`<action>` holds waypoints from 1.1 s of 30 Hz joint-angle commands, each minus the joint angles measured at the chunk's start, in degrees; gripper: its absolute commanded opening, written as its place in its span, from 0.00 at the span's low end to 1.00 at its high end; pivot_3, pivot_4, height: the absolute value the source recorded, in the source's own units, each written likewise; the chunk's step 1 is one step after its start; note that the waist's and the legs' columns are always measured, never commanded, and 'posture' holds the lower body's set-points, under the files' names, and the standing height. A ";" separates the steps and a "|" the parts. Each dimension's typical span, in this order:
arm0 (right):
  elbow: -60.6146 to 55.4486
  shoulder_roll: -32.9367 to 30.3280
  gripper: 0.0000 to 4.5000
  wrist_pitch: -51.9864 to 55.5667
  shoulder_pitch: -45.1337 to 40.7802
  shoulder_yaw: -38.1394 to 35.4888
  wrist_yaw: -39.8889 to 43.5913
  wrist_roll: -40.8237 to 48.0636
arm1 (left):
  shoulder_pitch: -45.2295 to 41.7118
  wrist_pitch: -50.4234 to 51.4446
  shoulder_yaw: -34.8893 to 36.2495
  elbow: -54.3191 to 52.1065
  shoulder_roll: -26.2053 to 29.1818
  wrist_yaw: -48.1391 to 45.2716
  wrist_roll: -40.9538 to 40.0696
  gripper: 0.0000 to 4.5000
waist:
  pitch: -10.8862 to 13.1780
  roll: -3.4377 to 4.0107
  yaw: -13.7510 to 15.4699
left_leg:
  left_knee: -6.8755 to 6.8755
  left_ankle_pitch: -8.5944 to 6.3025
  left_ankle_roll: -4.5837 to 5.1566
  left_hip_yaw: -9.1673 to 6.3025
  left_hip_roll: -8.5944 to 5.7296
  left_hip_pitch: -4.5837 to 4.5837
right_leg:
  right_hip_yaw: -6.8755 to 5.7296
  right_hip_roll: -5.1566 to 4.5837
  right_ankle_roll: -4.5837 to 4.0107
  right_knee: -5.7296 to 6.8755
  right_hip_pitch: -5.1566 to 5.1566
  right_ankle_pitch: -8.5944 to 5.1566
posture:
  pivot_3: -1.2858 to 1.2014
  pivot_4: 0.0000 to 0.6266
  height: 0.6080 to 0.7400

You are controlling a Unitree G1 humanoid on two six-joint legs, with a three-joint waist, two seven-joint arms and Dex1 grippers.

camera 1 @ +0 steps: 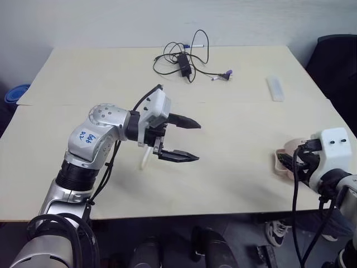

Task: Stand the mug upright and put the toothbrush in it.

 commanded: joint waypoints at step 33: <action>19.84 -0.72 0.19 -13.63 -1.83 17.64 -9.37 -7.39 | 0.41 -1.62 1.38 -3.39 1.00 2.48 2.15 1.00 | 0.00 0.00 0.01 | -0.06 -0.02 0.07 -0.03 0.02 -0.08 | -0.06 0.00 0.03 -0.05 -0.03 0.01 | 0.52 0.24 1.00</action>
